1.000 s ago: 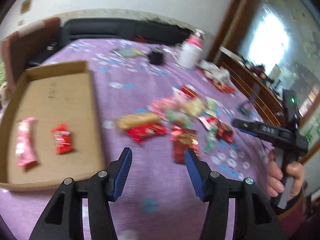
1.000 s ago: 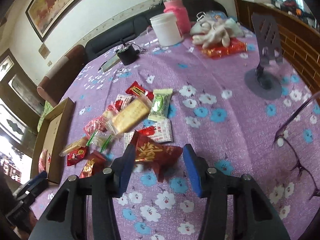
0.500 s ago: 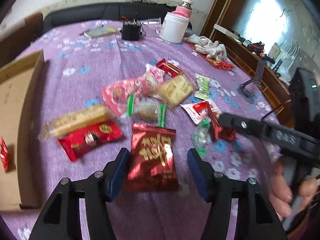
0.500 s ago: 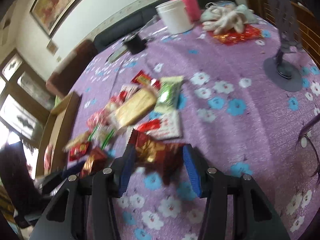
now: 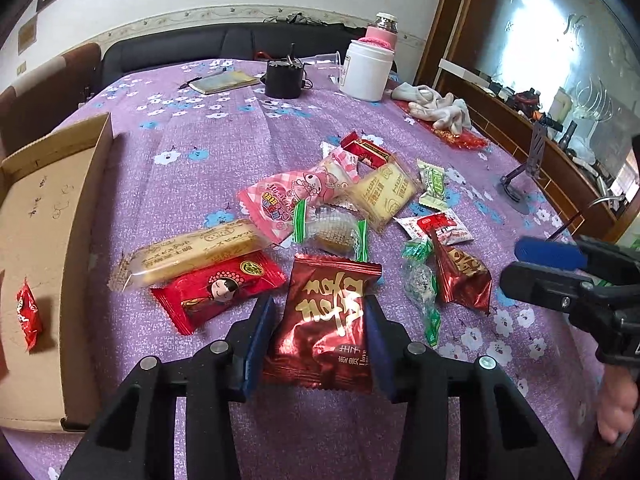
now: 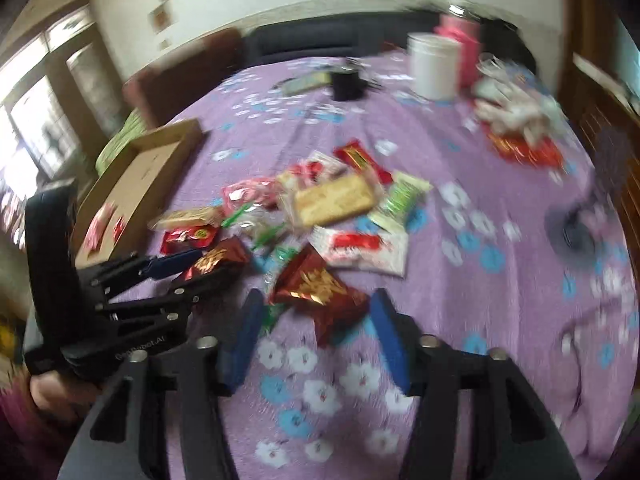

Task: Organize snacks
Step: 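Move the left tool to the red-brown chocolate packet while the right tool reaches another packet, then grasp the red-brown chocolate packet with the left tool while the right tool grasps a red packet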

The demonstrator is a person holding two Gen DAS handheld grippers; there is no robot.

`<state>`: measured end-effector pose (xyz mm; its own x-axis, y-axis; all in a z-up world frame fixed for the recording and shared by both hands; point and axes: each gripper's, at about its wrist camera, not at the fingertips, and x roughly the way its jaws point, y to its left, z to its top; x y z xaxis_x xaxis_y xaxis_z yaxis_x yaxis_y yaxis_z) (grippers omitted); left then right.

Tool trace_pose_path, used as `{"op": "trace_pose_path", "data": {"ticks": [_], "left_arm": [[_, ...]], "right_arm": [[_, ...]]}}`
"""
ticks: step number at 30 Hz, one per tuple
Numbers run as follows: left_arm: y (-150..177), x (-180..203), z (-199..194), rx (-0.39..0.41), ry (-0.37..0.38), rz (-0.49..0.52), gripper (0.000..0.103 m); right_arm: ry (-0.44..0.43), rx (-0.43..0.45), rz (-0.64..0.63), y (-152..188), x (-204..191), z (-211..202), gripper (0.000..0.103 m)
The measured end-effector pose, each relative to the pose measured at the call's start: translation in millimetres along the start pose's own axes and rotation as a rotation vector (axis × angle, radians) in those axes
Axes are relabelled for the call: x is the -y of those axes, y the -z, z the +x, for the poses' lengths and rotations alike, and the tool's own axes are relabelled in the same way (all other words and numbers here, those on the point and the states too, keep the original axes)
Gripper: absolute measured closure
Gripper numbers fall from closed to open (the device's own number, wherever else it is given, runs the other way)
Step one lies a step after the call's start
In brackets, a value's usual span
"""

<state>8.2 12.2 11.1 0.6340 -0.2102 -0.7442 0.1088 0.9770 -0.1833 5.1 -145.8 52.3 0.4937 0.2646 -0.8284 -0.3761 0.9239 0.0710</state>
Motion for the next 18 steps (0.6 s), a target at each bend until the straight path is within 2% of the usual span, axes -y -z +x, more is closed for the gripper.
{"op": "trace_pose_path", "data": {"ticks": [4, 7, 10, 16, 18], "left_arm": [[0.5, -1.2, -0.6, 0.002, 0.008, -0.006, 0.056], [0.6, -0.6, -0.8, 0.003, 0.008, -0.006, 0.056], [0.5, -1.1, -0.9, 0.003, 0.010, -0.008, 0.056], [0.3, -0.9, -0.8, 0.004, 0.016, -0.013, 0.056], [0.3, -1.5, -0.9, 0.005, 0.020, -0.016, 0.056]], "right_arm": [[0.027, -0.037, -0.103, -2.4, -1.3, 27.3, 0.038], [0.057, -0.055, -0.101, 0.3, 3.0, 44.0, 0.040], [0.078, -0.055, -0.105, 5.3, 5.7, 45.9, 0.066], [0.058, -0.065, 0.024, 4.0, 8.2, 39.3, 0.070], [0.053, -0.041, 0.065, -2.7, 10.4, 34.6, 0.070]]}}
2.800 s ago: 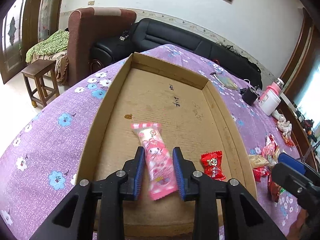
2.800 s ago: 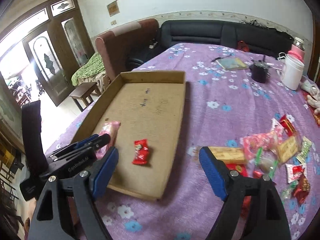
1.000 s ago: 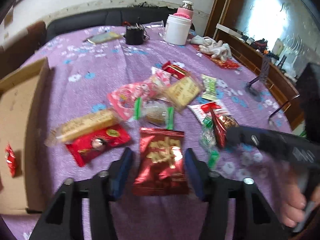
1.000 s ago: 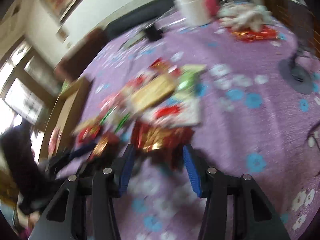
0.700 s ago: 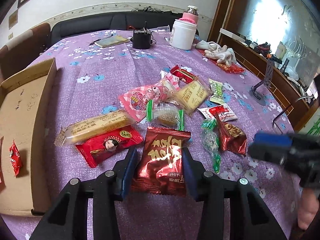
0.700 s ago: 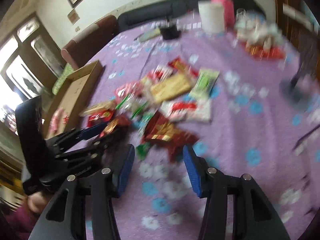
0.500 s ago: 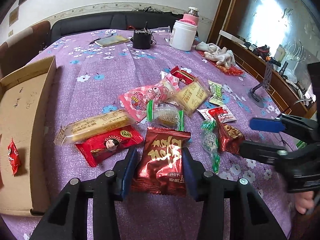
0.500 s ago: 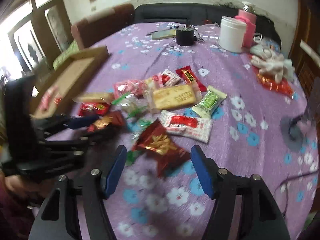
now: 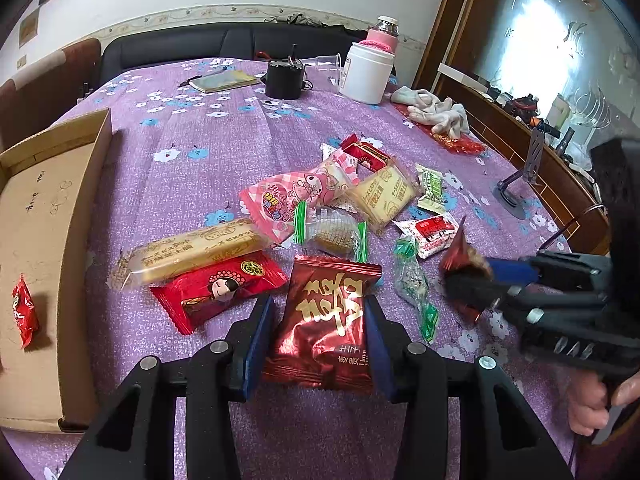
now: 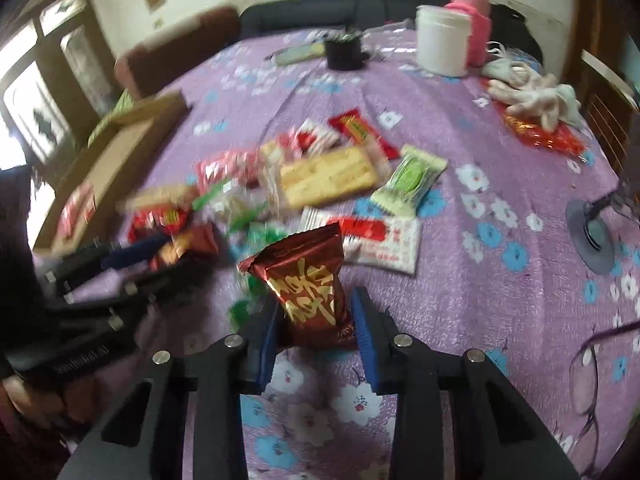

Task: Organize snacks
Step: 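Grasp the red-brown chocolate packet with the left tool while the right tool grasps a red packet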

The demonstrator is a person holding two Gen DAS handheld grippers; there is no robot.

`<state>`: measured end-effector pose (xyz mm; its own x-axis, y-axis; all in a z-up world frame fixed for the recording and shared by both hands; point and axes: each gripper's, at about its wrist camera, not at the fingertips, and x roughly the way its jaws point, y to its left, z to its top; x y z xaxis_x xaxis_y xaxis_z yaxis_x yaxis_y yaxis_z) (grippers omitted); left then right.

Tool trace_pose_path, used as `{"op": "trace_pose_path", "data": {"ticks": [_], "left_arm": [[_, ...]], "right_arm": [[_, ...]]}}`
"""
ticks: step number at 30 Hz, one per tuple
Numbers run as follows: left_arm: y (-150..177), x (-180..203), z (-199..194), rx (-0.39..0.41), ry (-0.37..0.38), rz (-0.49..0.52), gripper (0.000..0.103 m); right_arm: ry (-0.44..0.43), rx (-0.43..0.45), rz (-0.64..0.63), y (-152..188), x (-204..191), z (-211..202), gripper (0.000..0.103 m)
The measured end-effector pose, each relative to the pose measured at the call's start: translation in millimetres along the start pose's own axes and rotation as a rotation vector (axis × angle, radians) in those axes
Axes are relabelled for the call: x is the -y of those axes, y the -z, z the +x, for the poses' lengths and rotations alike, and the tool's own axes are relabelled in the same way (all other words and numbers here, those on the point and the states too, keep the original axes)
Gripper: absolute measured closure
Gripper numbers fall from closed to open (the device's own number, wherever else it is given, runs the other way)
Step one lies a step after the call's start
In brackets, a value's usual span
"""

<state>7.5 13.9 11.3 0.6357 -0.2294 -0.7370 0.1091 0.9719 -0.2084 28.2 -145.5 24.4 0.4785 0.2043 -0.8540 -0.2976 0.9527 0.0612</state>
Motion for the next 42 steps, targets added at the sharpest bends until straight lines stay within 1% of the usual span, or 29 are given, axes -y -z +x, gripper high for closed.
{"op": "trace_pose_path", "data": {"ticks": [3, 6, 10, 11, 13, 16, 19, 23, 26, 29, 33, 37, 38, 40, 42], "left_arm": [[-0.3, -1.5, 0.2, 0.001, 0.006, -0.004, 0.056], [-0.5, -1.7, 0.3, 0.001, 0.005, -0.004, 0.056], [-0.8, -1.6, 0.3, 0.001, 0.008, -0.006, 0.056], [-0.9, -1.7, 0.4, 0.001, 0.008, -0.006, 0.056], [-0.9, -1.8, 0.4, 0.001, 0.008, -0.006, 0.056], [-1.0, -1.6, 0.5, 0.001, 0.006, -0.004, 0.056], [-0.9, -1.2, 0.7, 0.001, 0.005, -0.003, 0.056], [-0.4, 0.1, 1.0, 0.000, -0.002, 0.003, 0.056], [-0.5, 4.3, 2.7, -0.004, -0.023, 0.021, 0.056], [-0.6, 8.0, 4.0, -0.008, -0.045, 0.040, 0.056], [-0.1, 16.1, 6.8, -0.015, -0.094, 0.080, 0.056], [1.1, 22.6, 8.7, -0.020, -0.132, 0.112, 0.056], [0.9, 21.9, 8.2, -0.018, -0.131, 0.109, 0.057], [0.6, 16.7, 6.1, -0.009, -0.107, 0.080, 0.063], [0.9, 11.4, 3.2, -0.001, -0.080, 0.051, 0.064]], "right_arm": [[0.035, 0.065, 0.045, -10.8, 3.2, -23.5, 0.070], [0.075, 0.147, 0.081, -32.9, 6.4, -54.7, 0.070], [0.147, 0.310, 0.080, -73.8, 3.5, -112.1, 0.070], [0.158, 0.338, 0.055, -80.9, -0.3, -124.5, 0.070], [0.163, 0.368, 0.049, -83.1, -2.7, -137.4, 0.070], [0.160, 0.305, 0.033, -70.8, -10.4, -119.2, 0.070], [0.123, 0.157, 0.058, -39.6, -7.5, -70.9, 0.070], [0.106, 0.000, 0.093, -0.1, 0.6, -21.5, 0.071], [0.086, -0.048, 0.109, 12.8, 6.1, -5.4, 0.070], [0.093, -0.050, 0.098, 11.7, 6.6, 1.2, 0.070], [0.116, -0.029, 0.047, 15.1, -0.5, 4.1, 0.069], [0.111, -0.012, 0.039, 16.9, -0.8, -0.9, 0.069], [0.106, -0.005, 0.047, 17.4, 1.0, -2.2, 0.070], [0.110, 0.015, 0.056, 17.1, 3.4, -6.2, 0.071], [0.104, 0.040, 0.068, 15.4, 5.5, -11.4, 0.071]]}}
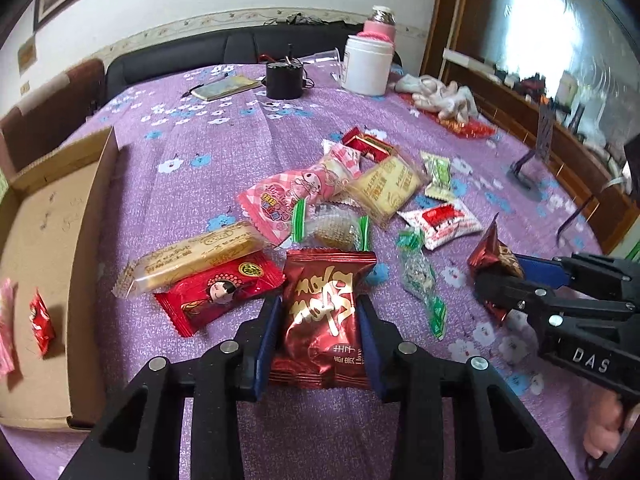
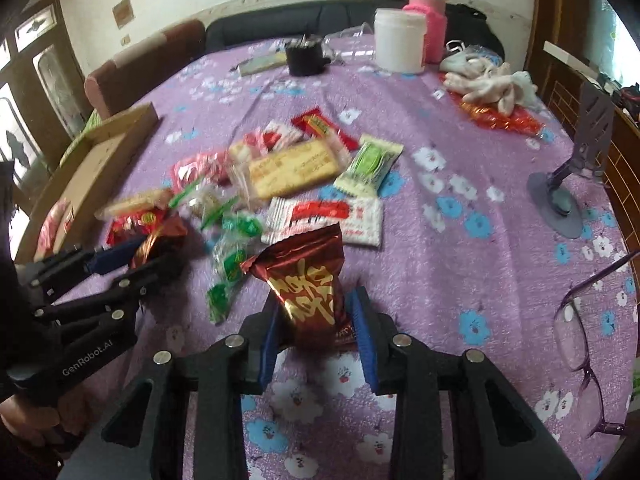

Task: Organize snacks
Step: 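Grasp the red-brown chocolate packet with the left tool while the right tool grasps a red packet, then carry both packets into the tray and open both tools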

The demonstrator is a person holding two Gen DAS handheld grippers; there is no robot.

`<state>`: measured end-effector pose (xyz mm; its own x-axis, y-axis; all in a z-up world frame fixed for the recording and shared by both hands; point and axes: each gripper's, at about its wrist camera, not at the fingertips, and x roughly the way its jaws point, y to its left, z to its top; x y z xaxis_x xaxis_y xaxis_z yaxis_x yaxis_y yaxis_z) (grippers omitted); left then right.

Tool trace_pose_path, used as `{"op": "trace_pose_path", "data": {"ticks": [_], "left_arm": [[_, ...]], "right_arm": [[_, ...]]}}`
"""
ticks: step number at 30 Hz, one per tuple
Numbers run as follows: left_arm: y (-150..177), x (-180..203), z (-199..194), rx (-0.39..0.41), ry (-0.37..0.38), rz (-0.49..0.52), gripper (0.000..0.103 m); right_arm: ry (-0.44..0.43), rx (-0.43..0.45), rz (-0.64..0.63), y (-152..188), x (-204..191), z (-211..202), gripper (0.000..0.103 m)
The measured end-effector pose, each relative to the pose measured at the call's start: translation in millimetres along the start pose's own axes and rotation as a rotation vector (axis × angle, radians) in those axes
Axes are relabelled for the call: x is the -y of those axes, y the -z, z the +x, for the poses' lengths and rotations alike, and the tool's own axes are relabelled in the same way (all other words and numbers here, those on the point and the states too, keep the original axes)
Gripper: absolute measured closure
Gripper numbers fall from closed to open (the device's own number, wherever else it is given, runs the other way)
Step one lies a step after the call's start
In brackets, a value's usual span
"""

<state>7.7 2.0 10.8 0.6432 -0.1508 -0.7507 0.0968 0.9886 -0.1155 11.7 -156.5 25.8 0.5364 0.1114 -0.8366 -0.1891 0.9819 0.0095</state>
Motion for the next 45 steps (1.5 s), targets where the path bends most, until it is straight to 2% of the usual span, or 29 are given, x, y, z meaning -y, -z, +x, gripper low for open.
{"op": "trace_pose_path", "data": {"ticks": [3, 8, 13, 17, 20, 24, 25, 30, 45], "left_arm": [[0.4, -4.7, -7.2, 0.034, 0.008, -0.027, 0.069], [2.9, -1.5, -18.6, 0.081, -0.014, -0.013, 0.070], [4.6, -1.8, -22.3, 0.080, -0.025, -0.011, 0.070], [4.6, -0.2, -19.1, 0.048, -0.049, 0.008, 0.069], [5.2, 1.7, -12.4, 0.020, -0.068, 0.019, 0.064], [3.8, 5.7, -3.6, -0.004, -0.066, 0.037, 0.063], [3.4, 6.4, -2.9, -0.003, -0.066, 0.038, 0.067], [4.0, 3.6, -15.4, 0.056, -0.057, 0.014, 0.075], [3.6, -12.4, -50.0, 0.114, -0.002, -0.045, 0.075]], "right_arm": [[-0.035, 0.027, 0.025, -2.1, 2.7, -5.4, 0.071], [-0.062, 0.037, -0.004, -0.5, -8.9, -3.7, 0.071], [-0.078, 0.058, -0.027, 1.6, -16.1, -6.1, 0.071], [-0.094, 0.071, -0.013, 1.1, -14.4, -9.6, 0.071], [-0.094, 0.072, -0.012, 1.0, -14.9, -10.2, 0.071], [-0.099, 0.076, -0.018, 1.4, -15.5, -11.5, 0.071], [-0.100, 0.076, -0.017, 1.3, -15.4, -11.6, 0.071], [-0.104, 0.085, -0.005, 0.9, -13.7, -13.1, 0.071], [-0.124, 0.075, -0.001, 1.5, -21.4, -17.5, 0.071]]}}
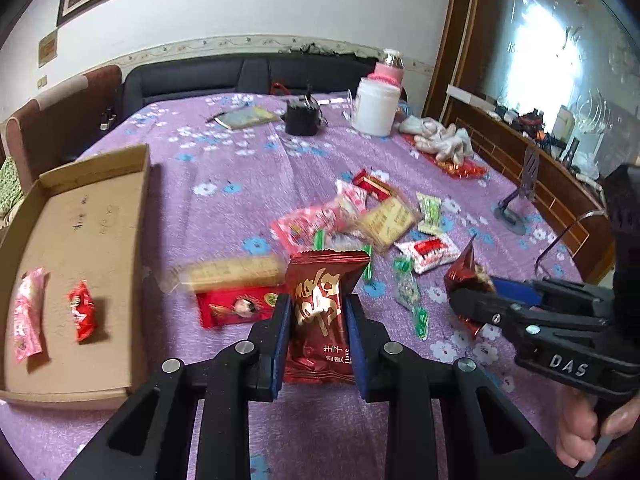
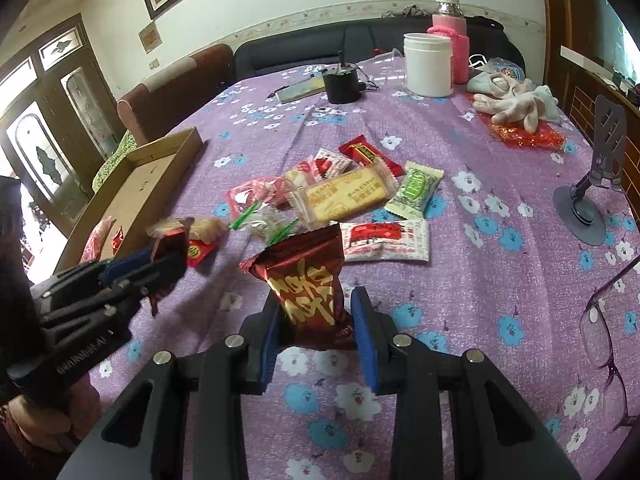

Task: Organize snacks
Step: 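Carry both packets into the tray and open both tools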

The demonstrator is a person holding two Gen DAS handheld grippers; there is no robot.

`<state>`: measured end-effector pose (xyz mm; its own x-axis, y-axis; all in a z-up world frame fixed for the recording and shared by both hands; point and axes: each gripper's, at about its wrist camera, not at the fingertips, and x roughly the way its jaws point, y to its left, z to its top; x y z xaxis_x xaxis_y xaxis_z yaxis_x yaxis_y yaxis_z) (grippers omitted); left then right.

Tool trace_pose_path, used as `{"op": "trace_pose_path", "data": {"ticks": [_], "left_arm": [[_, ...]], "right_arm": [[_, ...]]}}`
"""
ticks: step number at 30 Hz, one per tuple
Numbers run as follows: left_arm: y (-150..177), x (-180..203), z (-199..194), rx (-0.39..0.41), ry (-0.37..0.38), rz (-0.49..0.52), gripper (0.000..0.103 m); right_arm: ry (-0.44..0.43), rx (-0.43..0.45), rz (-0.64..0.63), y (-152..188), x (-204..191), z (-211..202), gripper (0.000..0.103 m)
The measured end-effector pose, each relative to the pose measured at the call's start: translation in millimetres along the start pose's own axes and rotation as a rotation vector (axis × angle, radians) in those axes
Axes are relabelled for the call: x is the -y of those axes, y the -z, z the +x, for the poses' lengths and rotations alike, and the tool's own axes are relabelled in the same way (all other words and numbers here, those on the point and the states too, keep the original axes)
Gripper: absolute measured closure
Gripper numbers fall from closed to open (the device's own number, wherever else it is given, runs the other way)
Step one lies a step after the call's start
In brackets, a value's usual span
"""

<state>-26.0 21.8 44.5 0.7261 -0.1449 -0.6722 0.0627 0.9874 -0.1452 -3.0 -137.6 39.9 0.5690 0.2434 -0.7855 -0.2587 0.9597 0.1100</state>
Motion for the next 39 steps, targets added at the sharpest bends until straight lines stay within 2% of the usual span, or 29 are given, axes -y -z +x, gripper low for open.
{"op": "trace_pose_path", "data": {"ticks": [12, 20, 25, 32, 39], "left_arm": [[-7.6, -44.6, -38.0, 0.068, 0.003, -0.109, 0.075], [-7.8, -87.9, -54.4, 0.108, -0.041, -0.200, 0.075], [-5.3, -130.7, -64.7, 0.131, -0.098, -0.286, 0.075], [8.3, -176.2, -63.9, 0.118, -0.164, -0.382, 0.075], [16.1, -187.2, -49.8, 0.085, -0.202, -0.397, 0.075]], "right_arm": [[-0.042, -0.023, -0.045, -5.4, -38.3, -8.1, 0.070], [-0.122, -0.059, -0.126, -23.1, -95.1, -2.1, 0.070], [-0.169, -0.065, -0.175, -40.6, -135.6, 5.2, 0.070], [-0.229, -0.115, -0.186, -62.5, -184.2, 38.2, 0.070], [-0.247, -0.164, -0.171, -77.6, -218.4, 85.2, 0.070]]}}
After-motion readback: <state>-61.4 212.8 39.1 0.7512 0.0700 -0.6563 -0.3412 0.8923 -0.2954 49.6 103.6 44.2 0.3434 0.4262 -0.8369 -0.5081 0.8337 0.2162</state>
